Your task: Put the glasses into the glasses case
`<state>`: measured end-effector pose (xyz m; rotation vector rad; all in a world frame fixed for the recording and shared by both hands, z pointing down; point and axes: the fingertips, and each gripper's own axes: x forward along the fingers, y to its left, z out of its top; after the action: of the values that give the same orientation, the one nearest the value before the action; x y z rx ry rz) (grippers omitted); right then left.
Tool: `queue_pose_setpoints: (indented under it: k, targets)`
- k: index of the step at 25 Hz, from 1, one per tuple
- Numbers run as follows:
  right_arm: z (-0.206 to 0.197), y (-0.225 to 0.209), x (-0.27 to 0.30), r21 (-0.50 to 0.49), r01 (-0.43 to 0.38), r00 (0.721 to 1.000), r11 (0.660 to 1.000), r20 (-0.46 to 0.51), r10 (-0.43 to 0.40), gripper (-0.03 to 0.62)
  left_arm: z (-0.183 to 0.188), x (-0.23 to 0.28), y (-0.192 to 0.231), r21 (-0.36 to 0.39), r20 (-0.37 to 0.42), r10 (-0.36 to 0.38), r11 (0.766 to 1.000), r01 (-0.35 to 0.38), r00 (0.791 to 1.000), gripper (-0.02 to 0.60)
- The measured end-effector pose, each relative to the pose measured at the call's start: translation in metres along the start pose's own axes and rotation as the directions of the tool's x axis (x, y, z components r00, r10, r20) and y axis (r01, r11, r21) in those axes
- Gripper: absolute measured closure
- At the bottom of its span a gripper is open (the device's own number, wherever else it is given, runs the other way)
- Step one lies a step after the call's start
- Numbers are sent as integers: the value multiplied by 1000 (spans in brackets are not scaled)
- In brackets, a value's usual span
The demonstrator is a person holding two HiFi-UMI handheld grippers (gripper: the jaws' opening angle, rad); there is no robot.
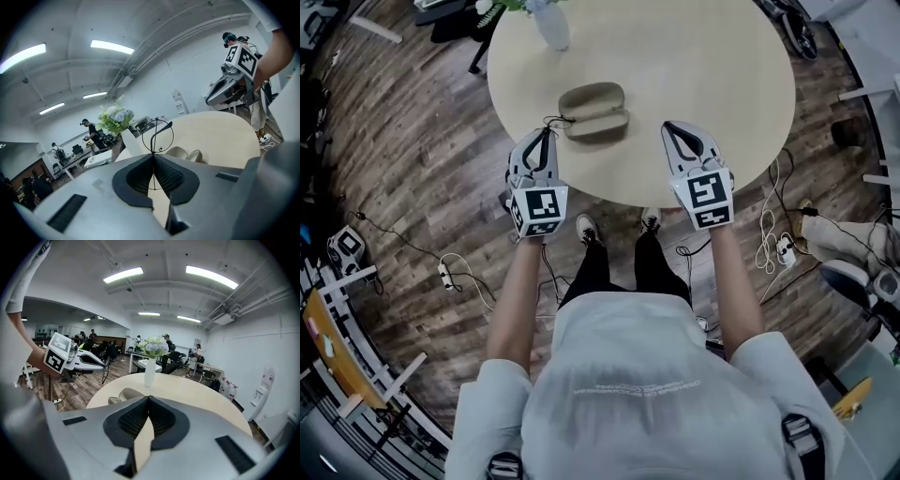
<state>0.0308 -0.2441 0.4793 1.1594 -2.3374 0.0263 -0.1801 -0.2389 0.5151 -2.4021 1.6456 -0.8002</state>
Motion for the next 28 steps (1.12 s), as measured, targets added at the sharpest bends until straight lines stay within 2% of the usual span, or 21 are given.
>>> queue_pose_setpoints:
  k: [3, 7, 13, 20, 22, 24, 28]
  targets:
    - [-17, -2, 3, 16, 5, 999, 1000, -32, -4, 594, -14, 11, -10, 26, -15, -20, 999, 20, 1000, 565]
    - [-39, -11, 1, 37, 22, 997, 999, -68, -19, 594, -32, 24, -32, 24, -51, -65, 997, 67, 997, 565]
    - [-59, -14, -4, 62, 36, 994, 997, -101, -30, 594, -54, 41, -53, -24, -99, -145, 989, 143, 985, 565]
    - [-73, -17, -11, 87, 45, 992, 995, -123, -34, 594, -61, 62, -58, -85, -148, -217, 975, 206, 965, 565]
    - [-76, -18, -11, 91, 44, 991, 995, -128, -32, 594, -63, 68, -61, -87, -165, -251, 967, 240, 954, 568]
    - [-79, -19, -12, 95, 45, 991, 994, -132, -32, 594, -64, 72, -69, -71, -186, -305, 952, 296, 934, 569]
    - [-85, -22, -13, 103, 44, 990, 994, -140, -29, 594, -70, 79, -92, -46, -256, -419, 905, 422, 871, 569]
